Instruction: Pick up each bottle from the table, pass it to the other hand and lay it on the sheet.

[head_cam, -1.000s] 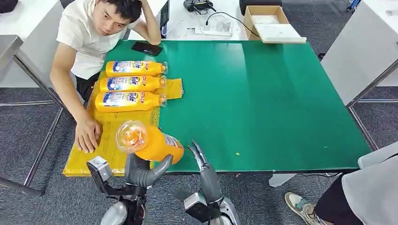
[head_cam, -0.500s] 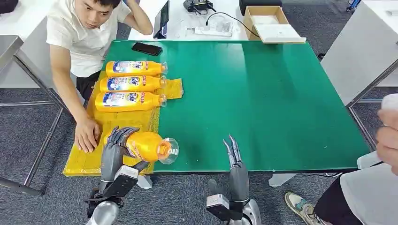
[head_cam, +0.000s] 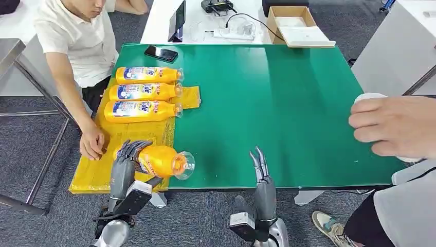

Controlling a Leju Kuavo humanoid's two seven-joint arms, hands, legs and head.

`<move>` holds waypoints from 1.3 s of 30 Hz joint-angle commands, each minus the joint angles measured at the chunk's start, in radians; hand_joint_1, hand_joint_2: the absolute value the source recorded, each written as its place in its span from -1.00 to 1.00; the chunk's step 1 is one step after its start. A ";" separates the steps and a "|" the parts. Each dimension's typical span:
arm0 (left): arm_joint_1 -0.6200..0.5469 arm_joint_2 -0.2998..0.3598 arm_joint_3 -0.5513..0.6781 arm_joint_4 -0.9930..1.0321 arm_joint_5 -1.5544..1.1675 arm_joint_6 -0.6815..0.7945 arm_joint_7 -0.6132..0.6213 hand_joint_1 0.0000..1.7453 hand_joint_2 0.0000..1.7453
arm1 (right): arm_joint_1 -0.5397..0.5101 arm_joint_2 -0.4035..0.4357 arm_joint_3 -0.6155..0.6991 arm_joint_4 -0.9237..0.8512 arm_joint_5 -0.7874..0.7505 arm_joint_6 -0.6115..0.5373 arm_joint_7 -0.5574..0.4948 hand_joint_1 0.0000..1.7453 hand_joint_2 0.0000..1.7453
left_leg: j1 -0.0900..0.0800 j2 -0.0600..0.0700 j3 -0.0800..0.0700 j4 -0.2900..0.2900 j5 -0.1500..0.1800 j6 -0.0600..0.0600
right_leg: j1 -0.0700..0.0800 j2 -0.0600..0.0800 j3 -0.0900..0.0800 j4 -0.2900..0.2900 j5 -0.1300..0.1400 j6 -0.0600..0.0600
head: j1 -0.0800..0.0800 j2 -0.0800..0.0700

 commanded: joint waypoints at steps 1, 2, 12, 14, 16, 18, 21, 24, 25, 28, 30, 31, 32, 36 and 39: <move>-0.038 0.011 0.016 0.065 -0.001 0.001 0.002 1.00 1.00 | -0.007 0.003 -0.027 0.007 -0.002 -0.015 -0.027 -1.00 -1.00 | 0.001 0.000 0.004 -0.001 -0.001 -0.002 | 0.001 -0.002 0.004 0.000 -0.002 -0.002 | 0.000 0.000; -0.038 0.011 0.016 0.065 -0.001 0.001 0.002 1.00 1.00 | -0.007 0.003 -0.027 0.007 -0.002 -0.015 -0.027 -1.00 -1.00 | 0.001 0.000 0.004 -0.001 -0.001 -0.002 | 0.001 -0.001 0.004 -0.001 -0.001 -0.002 | 0.000 0.000; -0.200 0.054 0.077 0.341 -0.344 0.072 0.184 1.00 1.00 | 0.037 0.047 -0.125 -0.230 -0.064 -0.085 -0.032 -1.00 -1.00 | 0.000 -0.001 0.001 0.000 0.000 -0.002 | 0.000 -0.002 0.001 0.001 -0.001 -0.002 | 0.000 0.000; -0.245 0.058 0.077 0.414 -0.392 0.030 0.222 1.00 1.00 | 0.026 0.029 -0.103 -0.190 -0.078 -0.083 -0.032 -1.00 -1.00 | 0.001 -0.002 0.003 -0.001 0.001 -0.002 | 0.001 -0.003 0.003 0.000 -0.001 -0.002 | 0.000 0.000; -0.319 0.032 0.092 0.535 -0.302 -0.137 0.229 1.00 1.00 | 0.003 0.027 -0.082 -0.143 -0.098 -0.053 -0.032 -1.00 -1.00 | 0.001 -0.003 0.005 -0.002 0.001 -0.002 | 0.001 -0.004 0.005 -0.001 -0.001 -0.003 | 0.000 0.000; -0.480 0.046 -0.058 0.777 -0.509 -0.280 0.402 1.00 1.00 | -0.041 0.031 -0.044 -0.033 -0.095 0.035 -0.004 -1.00 -1.00 | 0.000 -0.002 0.003 -0.001 0.001 -0.001 | 0.001 -0.003 0.003 -0.001 0.000 -0.002 | 0.000 0.000; -0.647 -0.031 -0.046 1.008 -0.531 -0.289 0.467 1.00 1.00 | -0.097 0.077 -0.037 0.083 -0.092 0.014 -0.032 -1.00 -1.00 | 0.002 -0.008 0.001 0.000 0.003 -0.001 | 0.002 -0.009 0.005 -0.001 0.000 -0.002 | 0.000 0.000; -0.658 -0.035 -0.045 1.019 -0.529 -0.295 0.467 1.00 1.00 | -0.101 0.077 -0.033 0.090 -0.097 0.014 -0.032 -1.00 -1.00 | 0.001 -0.006 0.003 -0.001 0.004 -0.001 | 0.001 -0.005 0.005 -0.001 0.001 -0.001 | 0.002 0.000; -0.661 -0.036 -0.041 1.028 -0.524 -0.302 0.461 1.00 1.00 | -0.100 0.069 -0.030 0.089 -0.107 0.020 -0.032 -1.00 -1.00 | 0.002 -0.005 0.006 -0.002 0.004 -0.002 | 0.002 -0.005 0.008 -0.002 0.001 -0.002 | 0.000 0.000; -0.663 -0.039 -0.034 1.033 -0.516 -0.304 0.455 1.00 1.00 | -0.102 0.064 -0.026 0.092 -0.114 0.024 -0.032 -1.00 -1.00 | 0.002 -0.002 0.008 -0.001 0.002 -0.003 | 0.002 -0.003 0.009 -0.001 0.001 -0.002 | 0.000 0.000; -0.672 -0.042 -0.023 1.044 -0.499 -0.344 0.445 1.00 1.00 | -0.108 0.064 -0.025 0.107 -0.122 0.035 -0.032 -1.00 -1.00 | 0.001 -0.005 0.007 -0.001 0.003 -0.002 | 0.001 -0.005 0.008 -0.001 0.001 -0.002 | 0.000 0.000; -0.673 -0.043 -0.020 1.044 -0.492 -0.356 0.436 1.00 1.00 | -0.109 0.064 -0.023 0.111 -0.122 0.036 -0.032 -1.00 -1.00 | 0.002 -0.005 0.008 -0.001 0.003 -0.003 | 0.002 -0.005 0.009 -0.001 0.001 -0.002 | 0.000 0.000; -0.671 -0.046 -0.010 1.042 -0.472 -0.379 0.412 1.00 1.00 | -0.110 0.062 -0.019 0.113 -0.125 0.037 -0.032 -1.00 -1.00 | 0.001 -0.004 0.007 -0.001 0.003 -0.002 | 0.001 -0.004 0.009 0.000 0.001 -0.002 | 0.000 0.000; -0.660 -0.062 0.015 1.015 -0.406 -0.442 0.329 0.86 1.00 | -0.112 0.058 -0.007 0.118 -0.139 0.038 -0.032 -1.00 -1.00 | 0.001 -0.003 0.008 -0.001 0.003 -0.002 | 0.001 -0.003 0.009 0.000 0.001 -0.002 | 0.000 0.000; -0.657 -0.072 0.004 0.991 -0.403 -0.445 0.316 -0.82 1.00 | -0.108 0.057 -0.006 0.119 -0.142 0.037 -0.032 -1.00 -1.00 | 0.001 -0.005 0.009 -0.001 0.003 -0.002 | 0.001 -0.004 0.010 0.000 0.001 -0.001 | 0.000 0.000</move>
